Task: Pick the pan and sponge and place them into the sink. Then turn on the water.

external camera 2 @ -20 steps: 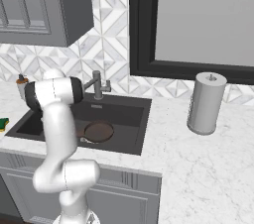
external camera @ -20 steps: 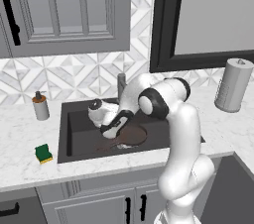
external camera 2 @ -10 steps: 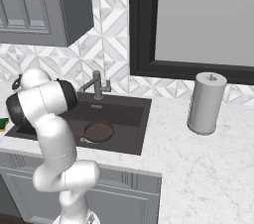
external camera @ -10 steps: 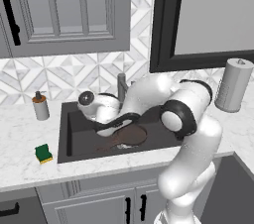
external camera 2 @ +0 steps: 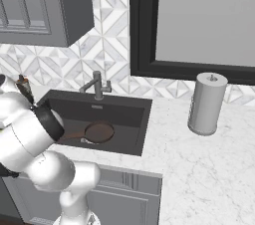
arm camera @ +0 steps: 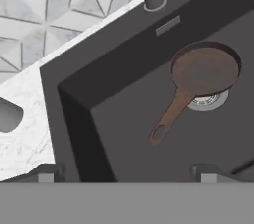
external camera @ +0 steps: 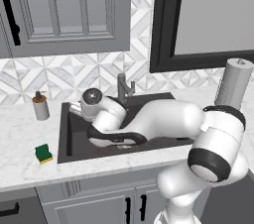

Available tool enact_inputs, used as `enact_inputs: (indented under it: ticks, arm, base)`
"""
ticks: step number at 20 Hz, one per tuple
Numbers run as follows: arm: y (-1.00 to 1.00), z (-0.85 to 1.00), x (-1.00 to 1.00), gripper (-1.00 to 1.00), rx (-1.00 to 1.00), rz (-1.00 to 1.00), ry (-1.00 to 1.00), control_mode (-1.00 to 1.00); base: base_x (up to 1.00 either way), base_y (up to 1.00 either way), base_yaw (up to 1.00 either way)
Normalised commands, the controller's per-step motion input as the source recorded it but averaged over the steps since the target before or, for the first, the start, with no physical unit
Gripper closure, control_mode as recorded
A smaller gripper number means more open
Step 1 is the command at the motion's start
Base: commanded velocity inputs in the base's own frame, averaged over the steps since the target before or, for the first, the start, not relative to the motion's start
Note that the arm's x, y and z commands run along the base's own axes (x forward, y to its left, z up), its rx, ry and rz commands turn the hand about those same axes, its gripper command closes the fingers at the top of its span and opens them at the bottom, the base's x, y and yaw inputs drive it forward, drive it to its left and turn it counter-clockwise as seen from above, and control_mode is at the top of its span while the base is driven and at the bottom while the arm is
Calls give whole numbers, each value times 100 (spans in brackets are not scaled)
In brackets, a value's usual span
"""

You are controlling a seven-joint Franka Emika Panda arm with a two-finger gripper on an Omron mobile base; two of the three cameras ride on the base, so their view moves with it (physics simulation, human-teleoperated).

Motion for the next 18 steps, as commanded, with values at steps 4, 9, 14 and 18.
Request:
enact_inputs:
  ticks: [4, 9, 14, 18]
  arm:
    - [28, 47, -74, -100, 0, 35, 13, -100]
    - [47, 22, -64, -100, -1, 34, 19, -100]
    - [51, 0, -34, -100, 0, 9, 8, -100]
    - [72, -1, -2, -100, -6, 5, 8, -100]
  base:
    - [0, 0, 0]
    - [0, 0, 0]
    - [0, 0, 0]
    - [0, 0, 0]
